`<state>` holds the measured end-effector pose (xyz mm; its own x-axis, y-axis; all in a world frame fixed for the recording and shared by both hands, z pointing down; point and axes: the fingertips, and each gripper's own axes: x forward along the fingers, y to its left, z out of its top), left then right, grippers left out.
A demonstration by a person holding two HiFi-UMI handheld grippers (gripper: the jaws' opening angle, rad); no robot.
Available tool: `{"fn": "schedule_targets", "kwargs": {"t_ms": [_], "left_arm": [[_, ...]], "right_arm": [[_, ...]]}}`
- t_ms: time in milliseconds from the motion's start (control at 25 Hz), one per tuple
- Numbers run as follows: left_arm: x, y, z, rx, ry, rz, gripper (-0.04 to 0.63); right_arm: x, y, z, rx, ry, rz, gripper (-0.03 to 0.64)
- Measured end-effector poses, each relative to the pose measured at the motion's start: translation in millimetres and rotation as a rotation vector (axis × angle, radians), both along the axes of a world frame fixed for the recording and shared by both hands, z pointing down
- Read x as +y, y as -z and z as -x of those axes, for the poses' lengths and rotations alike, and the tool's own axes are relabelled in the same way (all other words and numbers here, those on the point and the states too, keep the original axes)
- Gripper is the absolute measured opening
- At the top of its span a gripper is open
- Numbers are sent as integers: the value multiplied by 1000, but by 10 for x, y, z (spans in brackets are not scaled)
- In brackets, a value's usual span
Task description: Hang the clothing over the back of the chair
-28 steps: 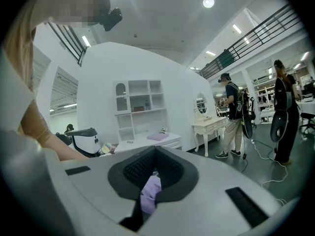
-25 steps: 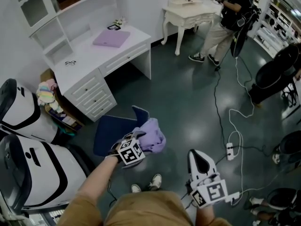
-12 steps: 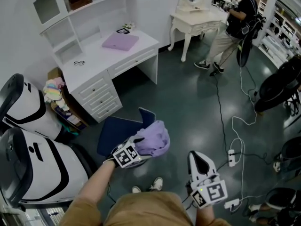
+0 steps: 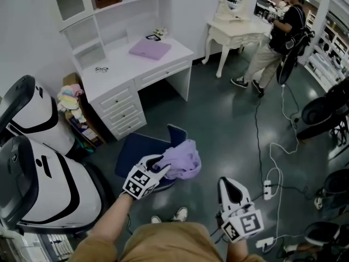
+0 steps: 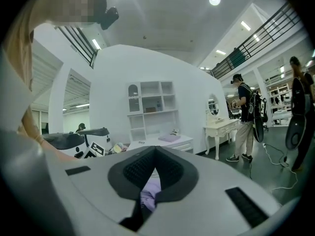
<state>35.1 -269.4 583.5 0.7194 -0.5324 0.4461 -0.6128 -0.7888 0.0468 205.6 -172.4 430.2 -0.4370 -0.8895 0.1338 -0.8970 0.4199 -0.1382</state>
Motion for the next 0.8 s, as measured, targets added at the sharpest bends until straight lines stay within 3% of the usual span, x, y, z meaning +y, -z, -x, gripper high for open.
{"fn": "schedule_targets", "kwargs": {"t_ms": [120,240,480,640,800], "left_arm": [[1,247,299,32,132,-65,74],[33,524,605,82,239,-117,18],[167,1140,1090,113,366,-243,5],[345,1648,1420,166,429,-347,5],[501,2026,1821,167,514,-441,4]], "right_arm": [[10,65,77,12,18,-15,3],[3,132,180,14,39,-32,3],[-53,274,281,6,65,-58,3],[-141,417,222,30,41,-89,2],[-192,549,79,60,-12,-111,3]]}}
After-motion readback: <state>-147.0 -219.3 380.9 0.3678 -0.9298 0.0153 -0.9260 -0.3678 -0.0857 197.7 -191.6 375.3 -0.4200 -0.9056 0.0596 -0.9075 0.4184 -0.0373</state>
